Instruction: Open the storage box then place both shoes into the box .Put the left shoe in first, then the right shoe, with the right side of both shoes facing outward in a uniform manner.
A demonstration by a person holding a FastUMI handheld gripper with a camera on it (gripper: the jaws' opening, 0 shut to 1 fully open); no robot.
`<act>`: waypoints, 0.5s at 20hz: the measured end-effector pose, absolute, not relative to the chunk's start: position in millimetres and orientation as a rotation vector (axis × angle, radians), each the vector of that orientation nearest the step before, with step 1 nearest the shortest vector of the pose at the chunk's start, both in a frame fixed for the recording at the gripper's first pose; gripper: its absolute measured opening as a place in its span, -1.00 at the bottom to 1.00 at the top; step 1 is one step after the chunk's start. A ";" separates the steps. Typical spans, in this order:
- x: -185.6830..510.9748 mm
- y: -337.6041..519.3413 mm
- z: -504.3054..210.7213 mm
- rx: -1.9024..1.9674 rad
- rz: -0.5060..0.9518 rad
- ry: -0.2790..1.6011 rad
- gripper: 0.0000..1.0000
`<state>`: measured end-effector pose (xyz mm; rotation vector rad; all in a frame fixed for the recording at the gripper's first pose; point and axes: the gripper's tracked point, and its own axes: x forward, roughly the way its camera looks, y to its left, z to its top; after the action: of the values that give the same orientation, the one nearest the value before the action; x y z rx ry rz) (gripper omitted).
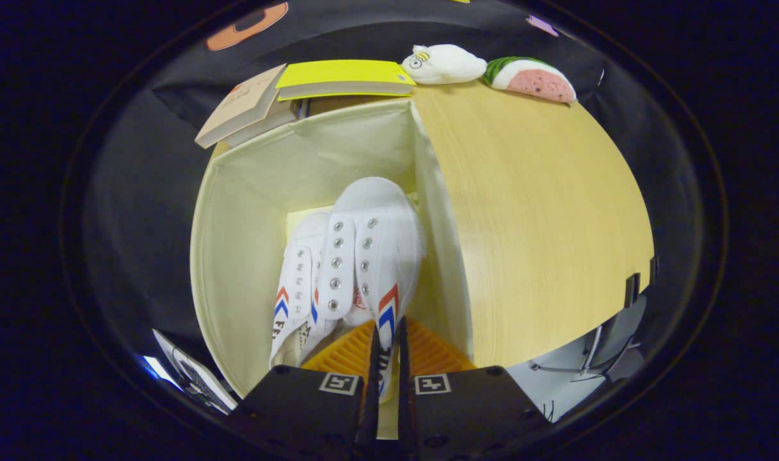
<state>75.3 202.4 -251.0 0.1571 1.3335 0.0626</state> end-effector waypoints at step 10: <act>96.7 181.1 -159.1 -0.013 0.109 0.911 0.32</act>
<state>96.7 181.1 -159.1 -0.0131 0.9112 0.1088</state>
